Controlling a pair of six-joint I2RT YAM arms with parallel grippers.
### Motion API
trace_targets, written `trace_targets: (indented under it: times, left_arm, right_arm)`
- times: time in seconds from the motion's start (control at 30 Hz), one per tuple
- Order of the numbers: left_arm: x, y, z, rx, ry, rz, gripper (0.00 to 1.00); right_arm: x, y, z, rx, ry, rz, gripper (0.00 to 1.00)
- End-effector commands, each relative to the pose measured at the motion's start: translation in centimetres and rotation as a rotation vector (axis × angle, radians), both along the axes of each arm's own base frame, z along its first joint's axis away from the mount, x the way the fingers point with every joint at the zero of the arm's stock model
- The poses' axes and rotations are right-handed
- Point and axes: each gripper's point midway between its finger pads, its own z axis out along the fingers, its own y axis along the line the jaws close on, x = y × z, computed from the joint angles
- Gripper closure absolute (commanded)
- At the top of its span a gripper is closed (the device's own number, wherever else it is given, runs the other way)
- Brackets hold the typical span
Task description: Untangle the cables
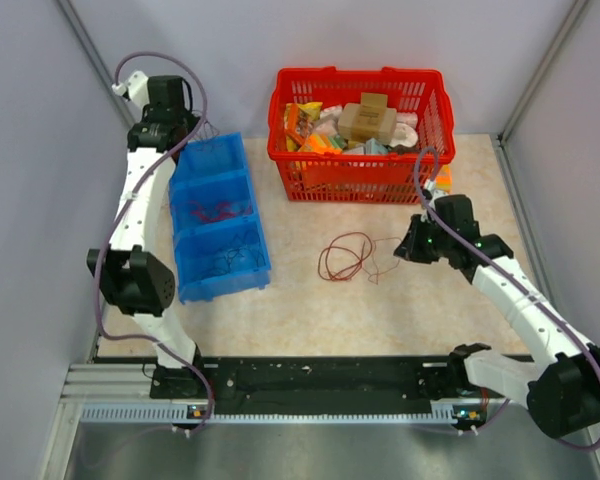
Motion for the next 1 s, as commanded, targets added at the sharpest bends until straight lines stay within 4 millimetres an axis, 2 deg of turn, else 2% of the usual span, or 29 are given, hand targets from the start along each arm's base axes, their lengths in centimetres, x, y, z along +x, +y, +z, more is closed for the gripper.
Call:
trace_targets:
  times: [0.0, 0.07, 0.1, 0.13, 0.2, 0.23, 0.27, 0.33, 0.4, 0.43, 0.5, 0.53, 0.57, 0.63, 0.67, 0.7, 0.73, 0.83, 0.87, 0.97]
  left_arm:
    - [2.6, 1.9, -1.9, -0.121, -0.013, 0.080, 1.00]
    - [3.6, 2.2, -3.8, -0.164, 0.021, 0.089, 1.00]
    - [4.0, 1.7, -4.9, -0.203, 0.046, 0.088, 1.00]
    - [4.3, 3.0, -6.0, -0.235, 0.062, 0.116, 1.00]
    - [4.9, 2.8, -7.9, -0.307, 0.095, 0.116, 1.00]
    - [5.3, 2.8, -8.8, -0.331, 0.106, 0.113, 0.95]
    - [5.8, 2.8, -9.0, -0.352, 0.104, 0.100, 0.83]
    - [6.3, 3.3, -8.9, -0.362, 0.112, 0.119, 0.51]
    - [6.5, 3.7, -7.3, -0.322, 0.096, 0.111, 0.11]
    - [6.5, 3.4, -6.6, -0.300, 0.085, 0.091, 0.02]
    - [5.4, 2.7, -4.7, -0.264, 0.067, 0.051, 0.02]
    - [4.9, 2.1, -5.1, -0.248, 0.085, 0.023, 0.02]
    - [3.8, 1.4, -4.3, -0.229, 0.077, -0.012, 0.08]
    - [1.8, 0.3, -4.2, -0.179, 0.083, -0.064, 0.17]
    - [0.3, -2.2, -5.2, -0.152, 0.104, -0.132, 0.23]
    - [-0.3, -4.0, -3.9, -0.124, 0.058, -0.205, 0.28]
    - [-1.6, -5.7, -4.6, -0.092, 0.062, -0.277, 0.33]
    - [-5.0, -12.2, -3.3, -0.028, -0.018, -0.525, 0.39]
    - [-6.4, -14.9, -3.0, -0.047, -0.041, -0.632, 0.41]
    - [-10.8, -20.3, -2.5, -0.067, -0.109, -0.845, 0.47]
  right_arm:
    - [0.4, -0.8, 3.1, -0.015, -0.090, -0.006, 1.00]
    - [0.5, -0.9, 3.2, -0.020, -0.093, -0.011, 1.00]
    - [0.6, -0.9, 3.1, -0.024, -0.091, -0.010, 1.00]
    - [0.7, -0.9, 3.2, -0.023, -0.090, -0.013, 1.00]
    - [0.9, -0.8, 3.1, -0.025, -0.085, -0.013, 1.00]
    - [1.2, -0.8, 3.3, -0.024, -0.088, -0.011, 1.00]
    - [1.3, -0.6, 3.4, -0.021, -0.087, -0.007, 1.00]
    - [1.6, -0.4, 3.5, -0.020, -0.084, 0.007, 1.00]
    - [1.9, 0.1, 3.5, -0.012, -0.075, 0.030, 1.00]
    - [2.0, 0.4, 3.2, -0.005, -0.056, 0.045, 1.00]
    - [2.1, 1.2, 2.8, 0.016, -0.029, 0.074, 1.00]
    - [2.2, 1.6, 2.6, 0.030, -0.011, 0.092, 1.00]
    - [2.2, 2.1, 2.4, 0.048, 0.004, 0.113, 1.00]
    - [2.0, 3.1, 2.1, 0.085, 0.033, 0.158, 1.00]
    - [1.8, 3.7, 2.1, 0.111, 0.040, 0.194, 1.00]
    - [1.6, 4.4, 2.2, 0.139, 0.044, 0.226, 1.00]
    - [1.4, 5.1, 2.4, 0.171, 0.040, 0.265, 1.00]
    - [1.3, 7.3, 3.9, 0.270, 0.009, 0.371, 1.00]
    - [1.4, 7.9, 4.4, 0.295, 0.003, 0.388, 1.00]
    - [1.7, 9.1, 6.2, 0.370, -0.006, 0.427, 1.00]
